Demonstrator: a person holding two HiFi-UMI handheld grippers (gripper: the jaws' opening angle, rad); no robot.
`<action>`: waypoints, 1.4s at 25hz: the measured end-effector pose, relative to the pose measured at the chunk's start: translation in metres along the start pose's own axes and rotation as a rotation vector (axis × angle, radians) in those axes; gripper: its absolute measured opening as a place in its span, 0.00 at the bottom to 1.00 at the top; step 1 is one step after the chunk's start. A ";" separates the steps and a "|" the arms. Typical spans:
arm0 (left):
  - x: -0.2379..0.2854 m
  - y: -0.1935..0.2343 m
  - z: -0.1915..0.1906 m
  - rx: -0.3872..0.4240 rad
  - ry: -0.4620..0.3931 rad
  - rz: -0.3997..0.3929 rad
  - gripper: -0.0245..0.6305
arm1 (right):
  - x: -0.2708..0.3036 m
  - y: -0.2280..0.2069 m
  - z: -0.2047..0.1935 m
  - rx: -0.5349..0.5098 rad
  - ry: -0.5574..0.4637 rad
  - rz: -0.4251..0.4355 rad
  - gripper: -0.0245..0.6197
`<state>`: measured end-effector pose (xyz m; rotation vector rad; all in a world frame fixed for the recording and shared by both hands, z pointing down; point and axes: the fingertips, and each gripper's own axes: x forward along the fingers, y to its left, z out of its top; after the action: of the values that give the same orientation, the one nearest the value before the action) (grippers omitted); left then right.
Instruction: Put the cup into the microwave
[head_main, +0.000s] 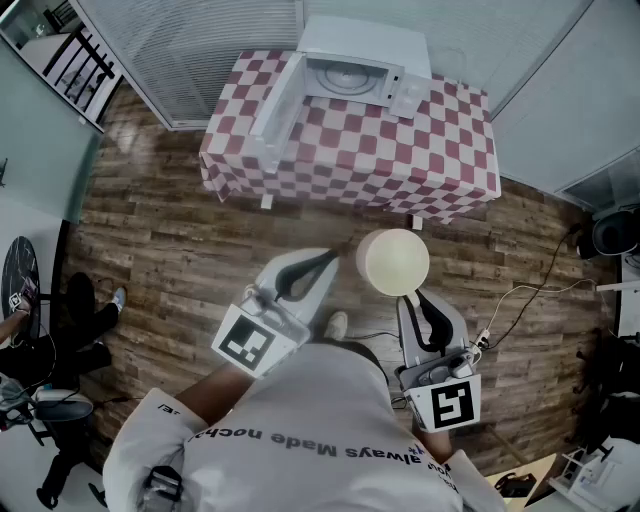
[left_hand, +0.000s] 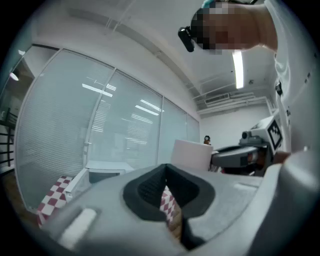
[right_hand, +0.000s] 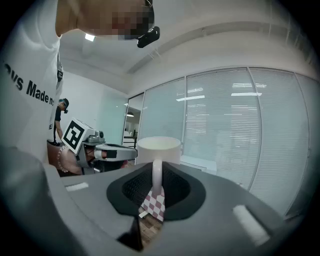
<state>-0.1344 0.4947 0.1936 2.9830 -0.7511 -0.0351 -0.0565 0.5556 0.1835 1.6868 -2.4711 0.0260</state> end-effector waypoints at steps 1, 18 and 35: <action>0.001 -0.003 0.001 -0.007 0.000 0.001 0.04 | -0.003 0.000 -0.002 -0.010 0.007 0.007 0.11; 0.027 -0.037 -0.005 -0.026 -0.016 0.066 0.04 | -0.025 -0.030 -0.007 -0.052 0.000 0.075 0.11; 0.050 0.035 -0.010 -0.029 -0.010 0.089 0.04 | 0.054 -0.048 -0.010 -0.037 0.011 0.092 0.11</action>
<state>-0.1066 0.4413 0.2054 2.9213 -0.8752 -0.0565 -0.0299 0.4889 0.1975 1.5530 -2.5235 -0.0005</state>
